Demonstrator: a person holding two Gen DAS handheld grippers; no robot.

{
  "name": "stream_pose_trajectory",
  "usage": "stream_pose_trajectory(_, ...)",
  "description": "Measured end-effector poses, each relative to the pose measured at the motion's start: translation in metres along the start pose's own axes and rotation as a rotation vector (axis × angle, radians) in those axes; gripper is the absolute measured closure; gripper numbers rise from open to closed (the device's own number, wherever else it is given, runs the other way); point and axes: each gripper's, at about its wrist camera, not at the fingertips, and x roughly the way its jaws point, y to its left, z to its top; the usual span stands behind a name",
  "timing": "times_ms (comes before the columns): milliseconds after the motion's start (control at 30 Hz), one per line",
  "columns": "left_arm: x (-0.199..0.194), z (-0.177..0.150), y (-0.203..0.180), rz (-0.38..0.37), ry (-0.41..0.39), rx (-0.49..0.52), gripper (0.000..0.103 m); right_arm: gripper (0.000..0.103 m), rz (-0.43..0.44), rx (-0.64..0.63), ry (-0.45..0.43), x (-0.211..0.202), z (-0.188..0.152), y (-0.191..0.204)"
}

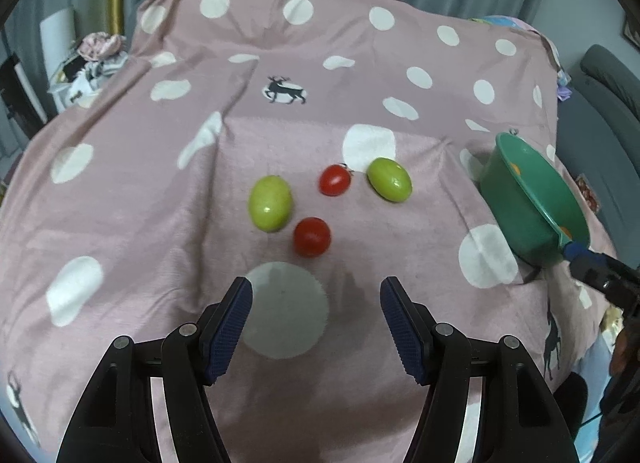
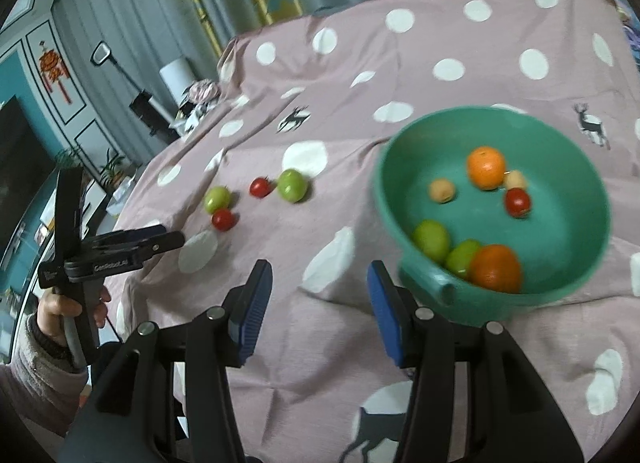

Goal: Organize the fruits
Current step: 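Grasp a red tomato with the left tool while the right tool grasps another red tomato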

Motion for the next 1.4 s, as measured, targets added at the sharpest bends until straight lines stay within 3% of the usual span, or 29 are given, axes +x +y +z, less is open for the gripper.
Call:
stream_pose_trajectory(200, 0.026, 0.013, -0.005, -0.019, 0.048, 0.052, 0.037, 0.052, 0.027, -0.017, 0.024, 0.016, 0.005, 0.013)
stream_pose_trajectory(500, 0.062, 0.033, -0.002, -0.02, 0.116, 0.071, 0.047, 0.052, 0.064, -0.027, 0.053, 0.037, 0.016, 0.021)
stream_pose_trajectory(733, 0.072, 0.037, 0.002, -0.007, 0.119, 0.08, 0.075, 0.052, 0.098, -0.026, 0.085, 0.056, 0.026, 0.024)
stream_pose_trajectory(1200, 0.032, 0.027, 0.03, -0.034, 0.022, 0.015, 0.075, 0.053, 0.229, 0.03, 0.179, 0.134, 0.063, 0.048)
stream_pose_trajectory(1400, 0.022, 0.028, 0.04, -0.044, -0.008, -0.009, 0.075, 0.054, 0.181, 0.023, 0.218, 0.173, 0.075, 0.059)
